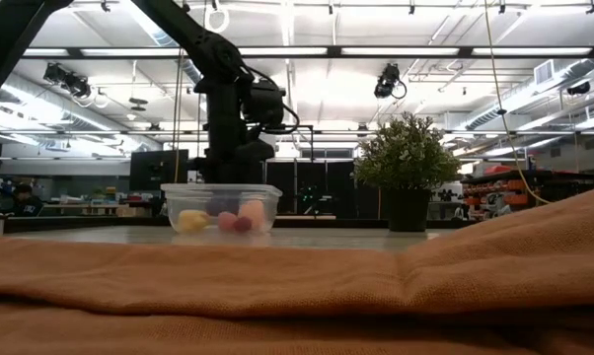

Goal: Pick and placing Produce into tupperware
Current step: Put the eggplant into the container

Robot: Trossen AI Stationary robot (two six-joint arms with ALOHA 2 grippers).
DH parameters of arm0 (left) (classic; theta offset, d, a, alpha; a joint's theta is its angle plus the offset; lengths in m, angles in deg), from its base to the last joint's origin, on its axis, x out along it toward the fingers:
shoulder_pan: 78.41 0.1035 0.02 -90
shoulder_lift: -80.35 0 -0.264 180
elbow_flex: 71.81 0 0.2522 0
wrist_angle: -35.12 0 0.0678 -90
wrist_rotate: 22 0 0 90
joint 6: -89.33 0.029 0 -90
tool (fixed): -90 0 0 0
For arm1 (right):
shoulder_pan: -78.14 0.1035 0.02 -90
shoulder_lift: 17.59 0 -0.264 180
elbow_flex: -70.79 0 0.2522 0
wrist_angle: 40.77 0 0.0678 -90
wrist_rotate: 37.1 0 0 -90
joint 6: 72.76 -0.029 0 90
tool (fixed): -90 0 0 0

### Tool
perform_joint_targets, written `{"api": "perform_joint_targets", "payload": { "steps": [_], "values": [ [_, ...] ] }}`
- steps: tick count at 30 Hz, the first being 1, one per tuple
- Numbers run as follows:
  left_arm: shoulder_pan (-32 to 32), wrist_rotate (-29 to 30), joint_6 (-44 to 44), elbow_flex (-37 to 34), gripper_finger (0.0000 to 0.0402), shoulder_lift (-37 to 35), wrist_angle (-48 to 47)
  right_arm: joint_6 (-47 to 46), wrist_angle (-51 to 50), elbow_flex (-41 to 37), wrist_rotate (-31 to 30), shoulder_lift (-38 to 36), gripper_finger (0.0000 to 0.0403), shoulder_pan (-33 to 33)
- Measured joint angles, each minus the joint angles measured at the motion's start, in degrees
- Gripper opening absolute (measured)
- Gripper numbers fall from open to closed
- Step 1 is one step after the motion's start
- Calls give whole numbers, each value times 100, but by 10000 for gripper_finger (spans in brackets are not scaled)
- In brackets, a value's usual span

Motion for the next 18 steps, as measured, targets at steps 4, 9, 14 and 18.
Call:
{"api": "perform_joint_targets", "payload": {
  "steps": [4,9,14,18],
  "values": [
    [0,-1,29,0,107,0,17,0,0,0,0,-1,95,0],
    [0,-1,37,0,113,0,17,4,-1,-1,0,-1,95,0],
    [0,-1,25,0,111,0,110,4,-2,-1,0,0,95,0],
    [0,-3,-136,0,114,0,183,4,-2,0,0,-1,95,0]
  ]
}}
